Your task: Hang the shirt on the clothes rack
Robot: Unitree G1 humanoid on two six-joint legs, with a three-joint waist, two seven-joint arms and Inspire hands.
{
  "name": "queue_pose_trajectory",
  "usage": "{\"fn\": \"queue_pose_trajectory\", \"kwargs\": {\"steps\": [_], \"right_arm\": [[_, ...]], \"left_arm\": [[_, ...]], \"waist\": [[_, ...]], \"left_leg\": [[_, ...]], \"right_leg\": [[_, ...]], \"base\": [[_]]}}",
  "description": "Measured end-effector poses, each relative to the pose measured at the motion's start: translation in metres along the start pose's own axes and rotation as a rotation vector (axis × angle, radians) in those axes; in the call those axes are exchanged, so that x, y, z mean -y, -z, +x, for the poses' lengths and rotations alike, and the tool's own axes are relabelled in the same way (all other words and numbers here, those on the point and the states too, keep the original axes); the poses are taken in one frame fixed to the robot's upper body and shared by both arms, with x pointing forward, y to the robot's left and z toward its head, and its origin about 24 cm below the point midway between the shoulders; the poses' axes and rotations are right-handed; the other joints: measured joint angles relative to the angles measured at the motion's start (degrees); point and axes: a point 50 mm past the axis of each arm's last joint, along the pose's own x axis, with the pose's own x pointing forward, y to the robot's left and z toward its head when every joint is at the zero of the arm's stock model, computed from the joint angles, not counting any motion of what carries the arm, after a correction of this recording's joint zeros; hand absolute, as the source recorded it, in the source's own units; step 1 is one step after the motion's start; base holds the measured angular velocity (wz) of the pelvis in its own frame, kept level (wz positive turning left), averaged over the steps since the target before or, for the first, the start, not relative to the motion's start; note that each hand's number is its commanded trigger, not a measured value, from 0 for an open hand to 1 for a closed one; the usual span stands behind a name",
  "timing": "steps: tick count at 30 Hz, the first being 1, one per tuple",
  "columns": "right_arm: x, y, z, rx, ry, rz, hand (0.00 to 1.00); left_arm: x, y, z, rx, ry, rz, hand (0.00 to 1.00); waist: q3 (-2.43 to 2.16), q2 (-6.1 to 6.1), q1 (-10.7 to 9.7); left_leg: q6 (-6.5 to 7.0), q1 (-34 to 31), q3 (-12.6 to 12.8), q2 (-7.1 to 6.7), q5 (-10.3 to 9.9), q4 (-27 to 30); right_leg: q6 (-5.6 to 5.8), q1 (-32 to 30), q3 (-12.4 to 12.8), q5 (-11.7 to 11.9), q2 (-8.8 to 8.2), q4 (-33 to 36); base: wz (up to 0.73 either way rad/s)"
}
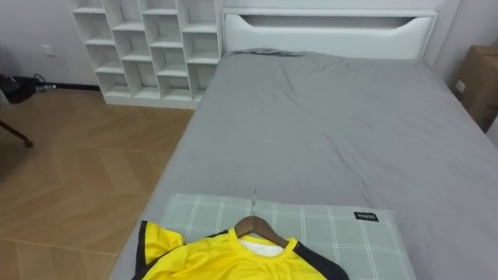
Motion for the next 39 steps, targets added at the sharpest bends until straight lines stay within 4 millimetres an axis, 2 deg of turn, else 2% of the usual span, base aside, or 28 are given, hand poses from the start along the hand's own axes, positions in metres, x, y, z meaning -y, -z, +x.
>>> {"fn": "queue_pose_trajectory", "kwargs": {"steps": [4, 7, 11, 14, 19, 24, 32, 39], "right_arm": [[0.003, -0.001, -0.001, 0.001, 0.008, -0.01, 0.0], [0.006, -0.003, -0.001, 0.008, 0.016, -0.018, 0.0], [0.006, -0.006, -0.001, 0.006, 0.007, -0.037, 0.0], [0.005, -0.01, -0.001, 0.012, -0.007, -0.055, 0.0], [0.005, -0.012, 0.0, 0.016, -0.007, -0.061, 0.0], [0.005, -0.014, 0.0, 0.016, -0.006, -0.061, 0.0], [0.005, -0.014, 0.0, 0.016, -0.003, -0.055, 0.0], [0.005, -0.013, 0.0, 0.01, -0.002, -0.05, 0.0]], "left_arm": [[-0.003, -0.017, 0.004, 0.113, -0.048, 0.042, 0.0], [-0.009, -0.03, 0.006, 0.184, -0.095, 0.044, 0.0], [-0.02, -0.055, 0.011, 0.344, -0.163, 0.083, 0.0], [-0.019, -0.067, 0.011, 0.419, -0.166, 0.118, 0.0], [-0.012, -0.077, 0.006, 0.515, -0.143, 0.178, 0.0], [-0.014, -0.089, 0.008, 0.56, -0.166, 0.182, 0.0], [-0.009, -0.107, 0.009, 0.626, -0.152, 0.228, 0.0], [-0.002, -0.114, 0.008, 0.638, -0.099, 0.259, 0.0]], "waist": [[-0.05, 0.3, 0.03], [-0.33, 0.55, -0.04], [-0.32, 0.53, -1.43], [-0.32, 0.56, -2.26], [-0.25, 0.45, -3.19], [-0.23, 0.46, -4.5], [-0.16, 0.35, -4.65], [-0.13, 0.46, -4.96]], "left_leg": [[0.0, -0.64, -0.01, 0.0, 0.0, 0.66], [0.0, -1.19, 0.04, 0.01, 0.0, 0.89], [0.0, -1.41, -0.01, 0.1, 0.01, 0.93], [0.0, -1.15, 0.06, 0.23, 0.01, 0.92], [0.0, -0.56, 0.33, 0.37, 0.0, 0.78], [0.0, -0.45, 0.44, 0.38, 0.01, 0.67], [0.0, -0.49, 0.47, 0.48, 0.0, 0.79], [0.0, -0.52, 0.43, 0.43, 0.0, 0.79]], "right_leg": [[0.0, -0.29, 0.24, 0.0, 0.01, -0.06], [-0.02, -0.88, 0.37, 0.01, 0.01, 0.07], [-0.04, -1.15, 0.23, 0.03, 0.06, 0.38], [-0.11, -1.16, 0.52, 0.07, 0.09, 0.93], [-0.12, -0.92, 1.23, 0.1, 0.08, 0.93], [-0.12, -0.91, 1.32, 0.11, 0.07, 0.92], [-0.12, -0.94, 1.5, 0.11, 0.07, 0.94], [-0.12, -0.94, 1.67, 0.11, 0.08, 0.95]], "base": [[-0.02], [-0.03], [0.03], [-0.05], [-0.08], [-0.01], [0.0], [0.0]]}}
